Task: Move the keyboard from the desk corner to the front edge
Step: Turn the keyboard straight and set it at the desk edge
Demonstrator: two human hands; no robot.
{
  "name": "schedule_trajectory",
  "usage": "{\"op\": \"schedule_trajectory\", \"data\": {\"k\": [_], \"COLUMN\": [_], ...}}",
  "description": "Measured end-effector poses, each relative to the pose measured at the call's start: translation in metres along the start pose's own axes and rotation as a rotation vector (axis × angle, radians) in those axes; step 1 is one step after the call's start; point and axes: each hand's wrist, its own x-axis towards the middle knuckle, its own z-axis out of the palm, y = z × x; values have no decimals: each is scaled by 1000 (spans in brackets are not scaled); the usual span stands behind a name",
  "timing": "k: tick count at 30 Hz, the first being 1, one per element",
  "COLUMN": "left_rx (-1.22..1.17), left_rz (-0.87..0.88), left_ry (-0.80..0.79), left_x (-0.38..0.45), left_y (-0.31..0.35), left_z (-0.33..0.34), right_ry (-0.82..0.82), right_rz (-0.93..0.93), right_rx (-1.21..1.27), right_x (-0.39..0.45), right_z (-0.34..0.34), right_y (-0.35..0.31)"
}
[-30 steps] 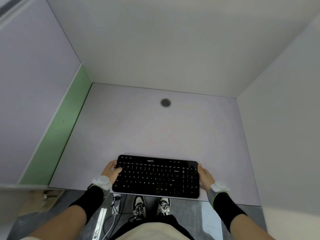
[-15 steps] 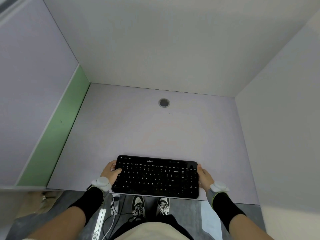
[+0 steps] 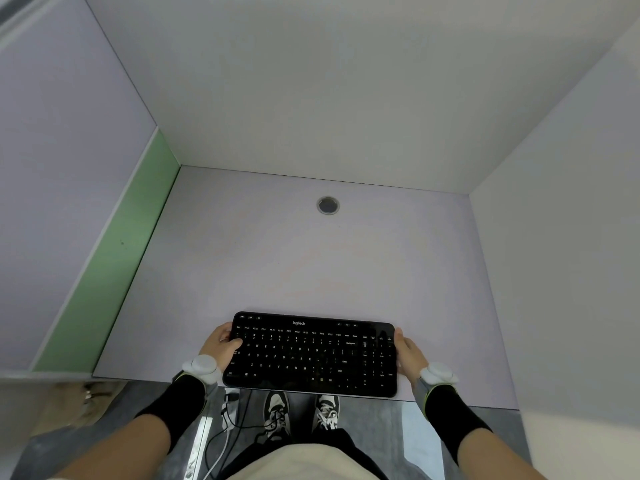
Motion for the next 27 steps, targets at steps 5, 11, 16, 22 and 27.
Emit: {"op": "schedule_trajectory", "data": {"k": [5,11,16,22,27], "left_rx": [-2,-20,-44,-36,-19], "left_rz": [2,9,18,26,38], "left_ry": [-7,-16,-21,-5,-28], "left_x": [0,1,1,2,3], "left_y": [0,-2,0,-2,-2], "left_z": [1,1,2,3,2], "right_ry": [4,7,-4,-14,-17], "right_rz": [10,27,25,41,28], "right_rx": [11,23,27,37,46], "right_x": [7,14,-4,-19,-23], "right_z": [0,-3,-1,0,2], "right_y": [5,15,-3,-18,-23]}}
